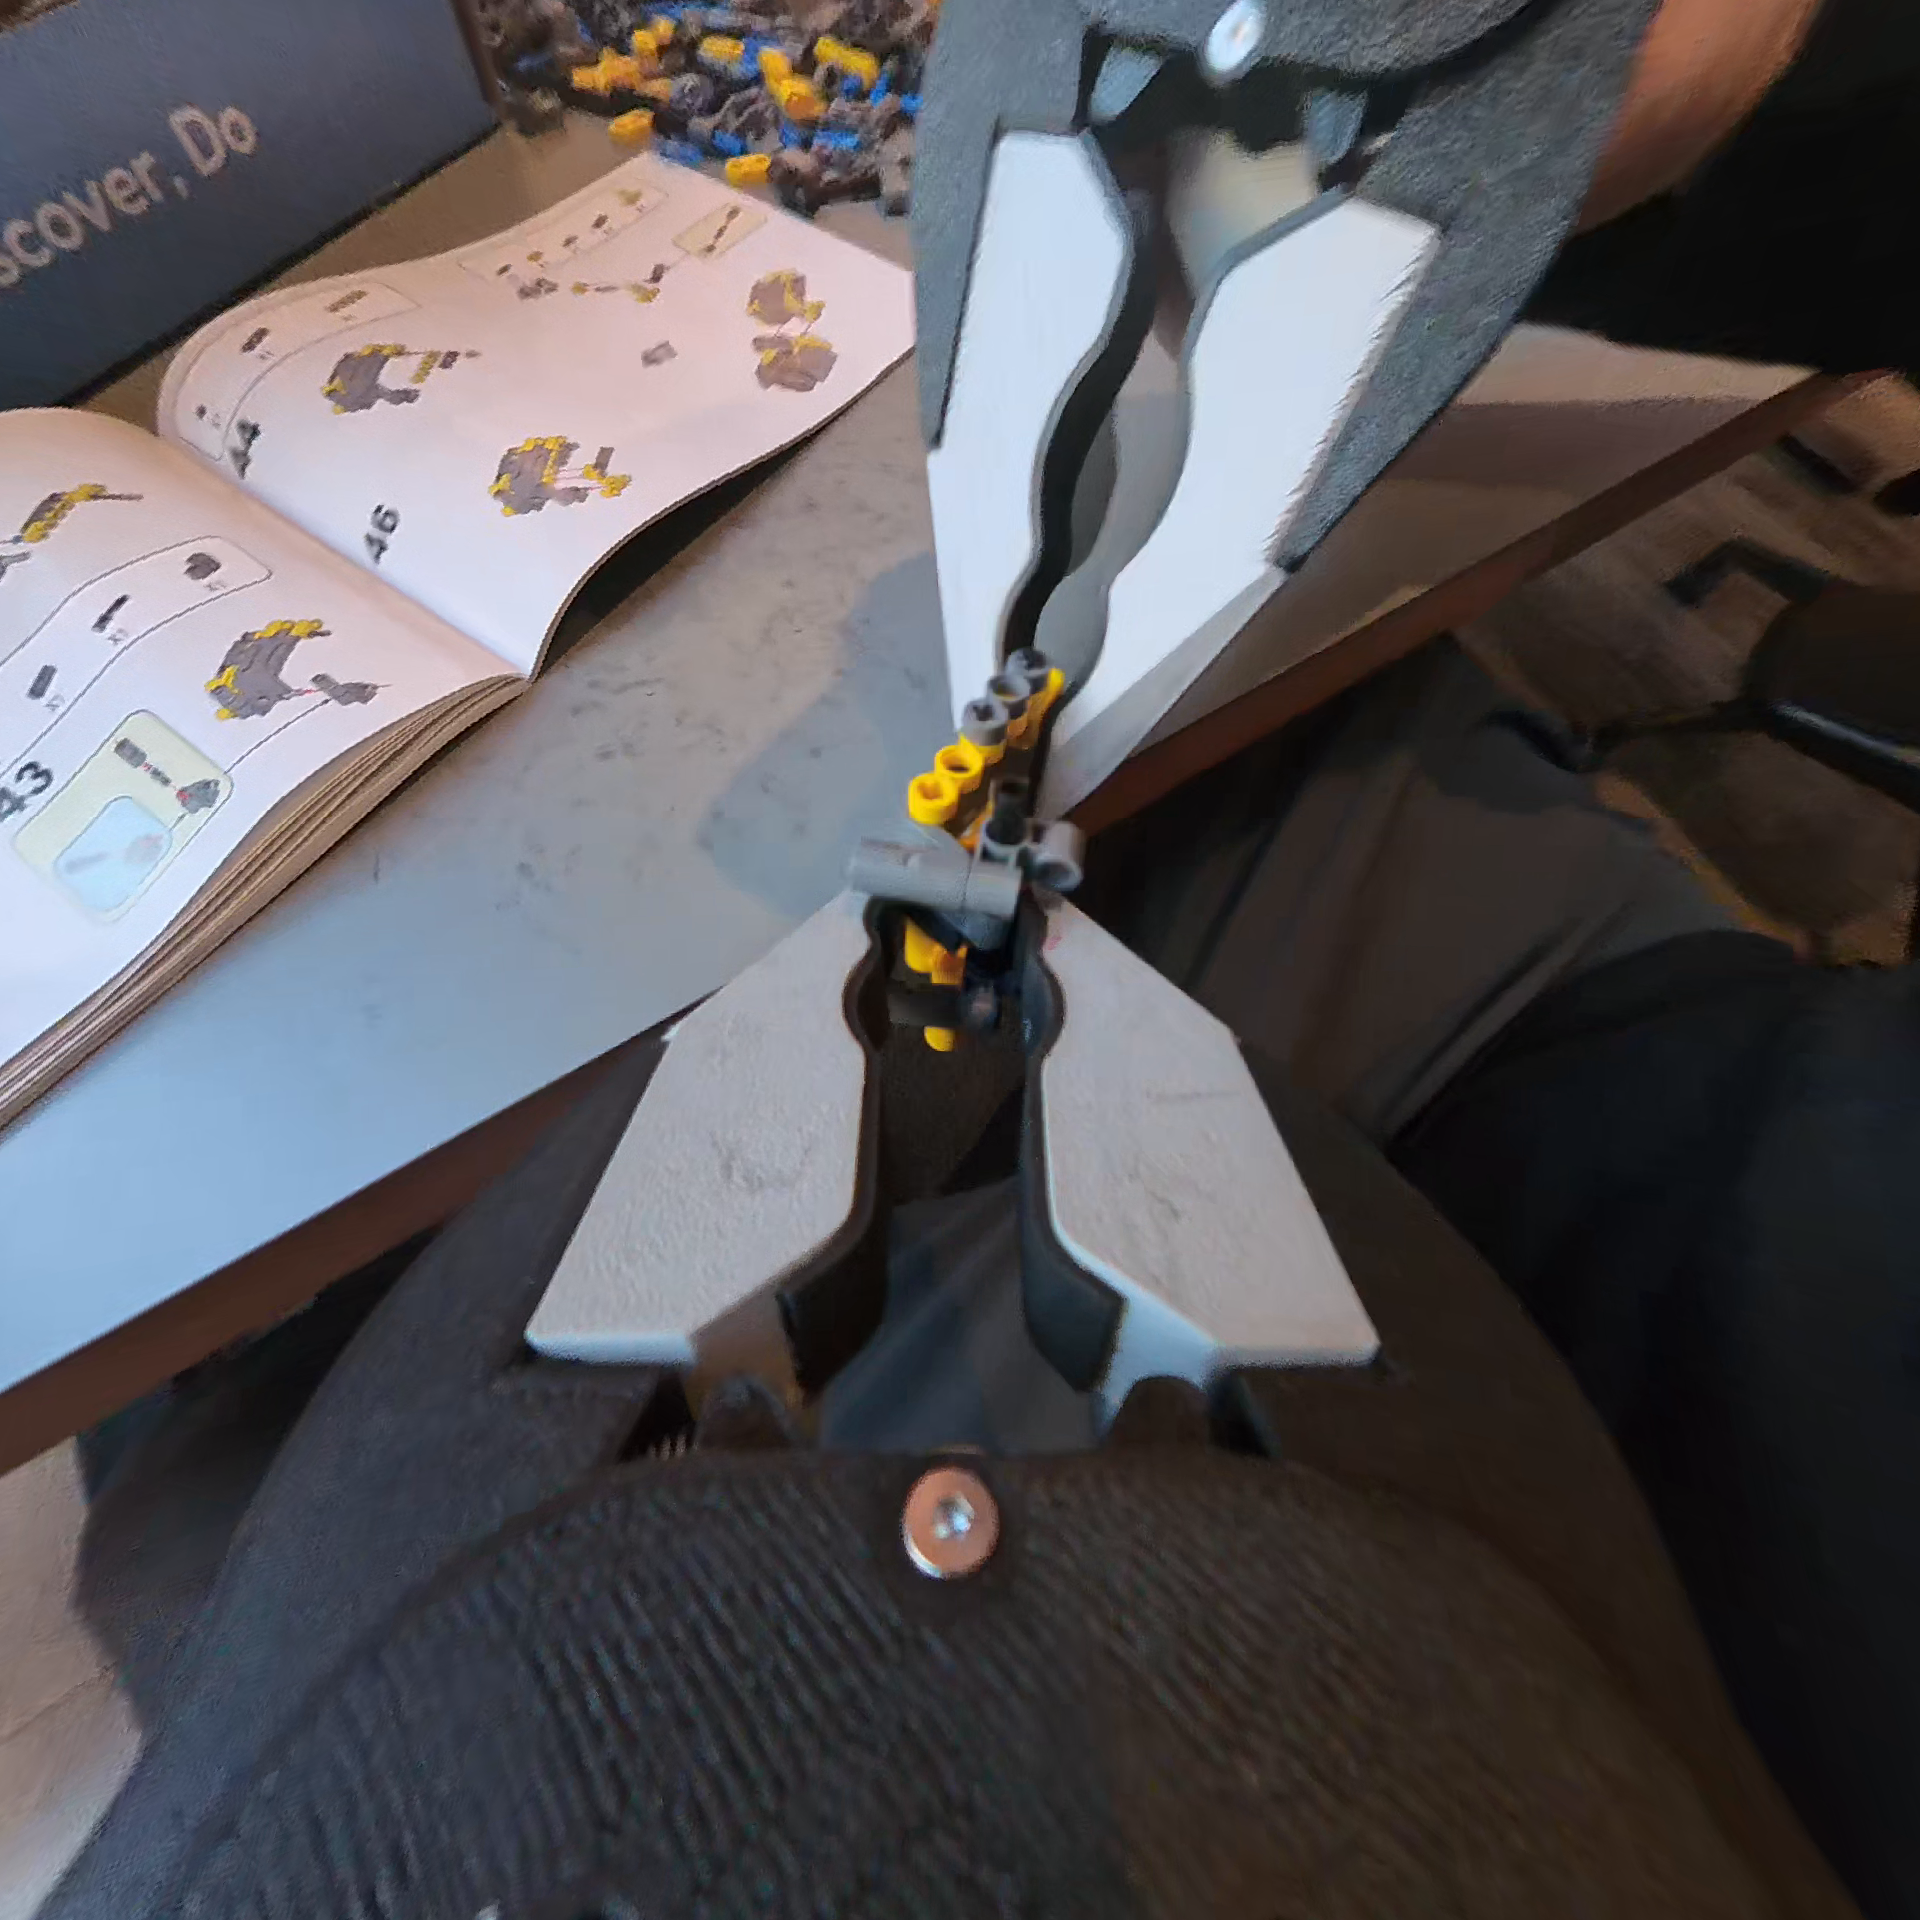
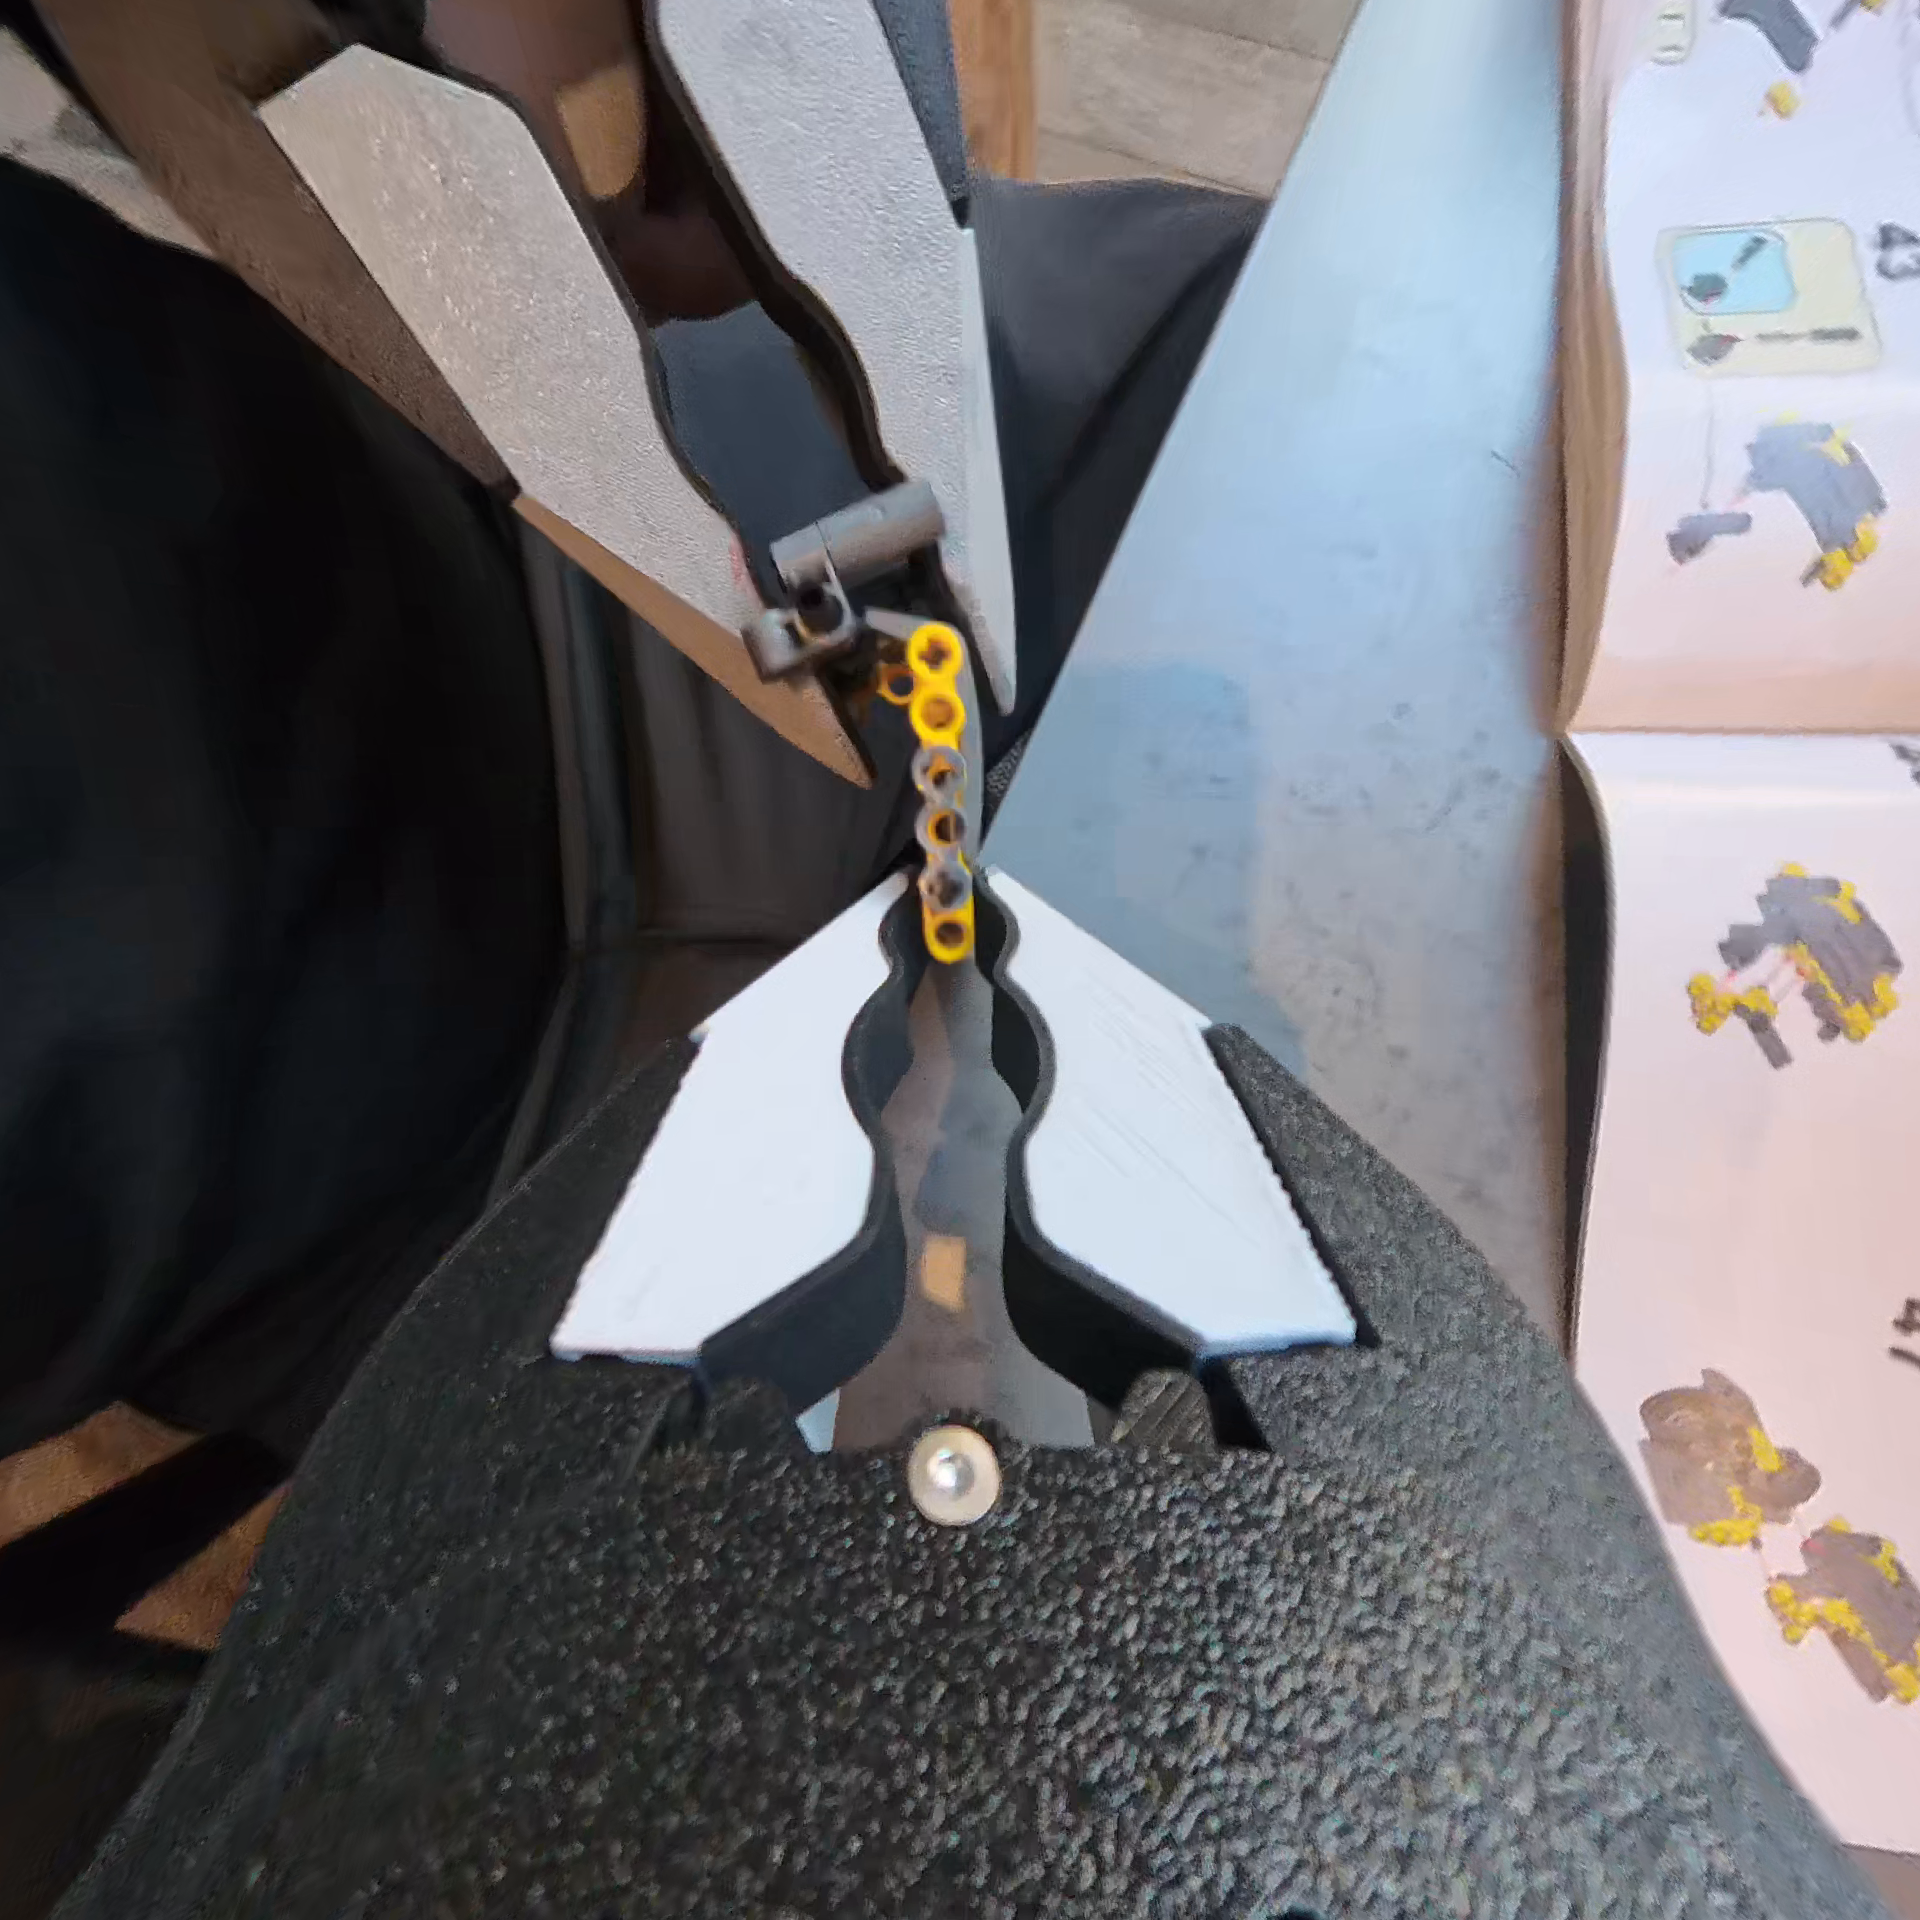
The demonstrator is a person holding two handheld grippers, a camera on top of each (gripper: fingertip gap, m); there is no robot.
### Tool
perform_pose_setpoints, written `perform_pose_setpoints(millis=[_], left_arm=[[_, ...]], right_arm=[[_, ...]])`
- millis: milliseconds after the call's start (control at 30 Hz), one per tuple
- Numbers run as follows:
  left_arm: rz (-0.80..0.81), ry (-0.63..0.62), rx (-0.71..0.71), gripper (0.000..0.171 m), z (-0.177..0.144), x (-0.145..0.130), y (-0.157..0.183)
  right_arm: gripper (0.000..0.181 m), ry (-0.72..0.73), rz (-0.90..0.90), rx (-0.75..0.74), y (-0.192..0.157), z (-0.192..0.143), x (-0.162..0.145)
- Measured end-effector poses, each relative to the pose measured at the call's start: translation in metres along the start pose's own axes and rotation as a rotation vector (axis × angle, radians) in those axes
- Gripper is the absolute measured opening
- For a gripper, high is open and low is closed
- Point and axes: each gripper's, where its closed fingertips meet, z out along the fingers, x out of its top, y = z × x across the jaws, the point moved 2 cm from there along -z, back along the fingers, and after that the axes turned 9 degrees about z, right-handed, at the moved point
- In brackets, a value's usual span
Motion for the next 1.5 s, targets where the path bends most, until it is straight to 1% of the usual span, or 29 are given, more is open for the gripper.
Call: perform_pose_setpoints(millis=[67,233,300,400,467,567,667,700,767,800,933,1000,1067,1167,1267,1333,1433,1467,1500], left_arm=[[-0.004,0.073,-0.011,0.021,-0.003,0.007,0.002],[0.016,0.087,-0.022,0.019,-0.001,0.005,-0.004],[-0.011,0.096,-0.026,0.019,-0.002,0.005,-0.006],[-0.120,0.110,-0.079,0.019,-0.001,0.005,-0.006],[-0.162,0.105,-0.084,0.019,-0.001,0.004,-0.010],[-0.185,0.087,-0.066,0.018,-0.001,0.002,-0.013],[-0.187,0.110,-0.069,0.018,-0.001,0.007,-0.012],[-0.179,0.113,-0.066,0.018,0.000,0.008,-0.012],[-0.154,0.142,-0.061,0.016,0.000,0.013,-0.013],[-0.142,0.152,-0.057,0.011,0.000,0.015,-0.015],[-0.061,0.164,-0.032,0.010,0.006,0.021,-0.025],[-0.054,0.149,-0.040,0.010,0.014,0.021,-0.029],[-0.054,0.142,-0.053,0.010,0.020,0.025,-0.030],[-0.017,0.035,-0.054,0.011,0.031,0.021,-0.034],[-0.043,-0.017,-0.094,0.011,0.038,0.023,-0.036],[-0.054,-0.050,-0.119,0.011,0.041,0.023,-0.040],[-0.053,-0.075,-0.167,0.012,0.046,0.024,-0.044],[-0.049,-0.081,-0.184,0.013,0.047,0.025,-0.045],[-0.044,-0.085,-0.205,0.013,0.048,0.025,-0.045]], right_arm=[[0.006,-0.025,-0.038,0.014,0.000,0.001,-0.001],[0.006,-0.007,-0.048,-0.008,0.002,0.003,0.004],[0.007,0.024,-0.018,-0.018,0.002,0.001,0.005],[0.009,0.080,0.068,-0.004,0.002,-0.001,0.004],[0.010,0.125,0.101,-0.027,0.006,-0.005,0.003],[0.012,0.187,0.147,-0.053,0.009,-0.016,0.003],[0.015,0.227,0.187,-0.070,0.011,-0.025,0.004],[0.015,0.218,0.198,-0.100,0.014,-0.027,0.001],[0.012,0.194,0.228,-0.209,0.024,-0.038,-0.009],[0.012,0.189,0.254,-0.259,0.028,-0.046,-0.016],[0.008,0.188,0.369,-0.462,0.042,-0.093,-0.046],[0.008,0.195,0.418,-0.499,0.040,-0.108,-0.058],[0.009,0.186,0.455,-0.526,0.040,-0.113,-0.069],[0.015,0.173,0.474,-0.492,0.039,-0.099,-0.075],[0.018,0.152,0.462,-0.456,0.043,-0.077,-0.072],[0.018,0.149,0.423,-0.455,0.047,-0.069,-0.068],[0.016,0.126,0.417,-0.424,0.053,-0.061,-0.069],[0.015,0.128,0.417,-0.407,0.053,-0.060,-0.069],[0.010,0.134,0.415,-0.386,0.053,-0.058,-0.068]])
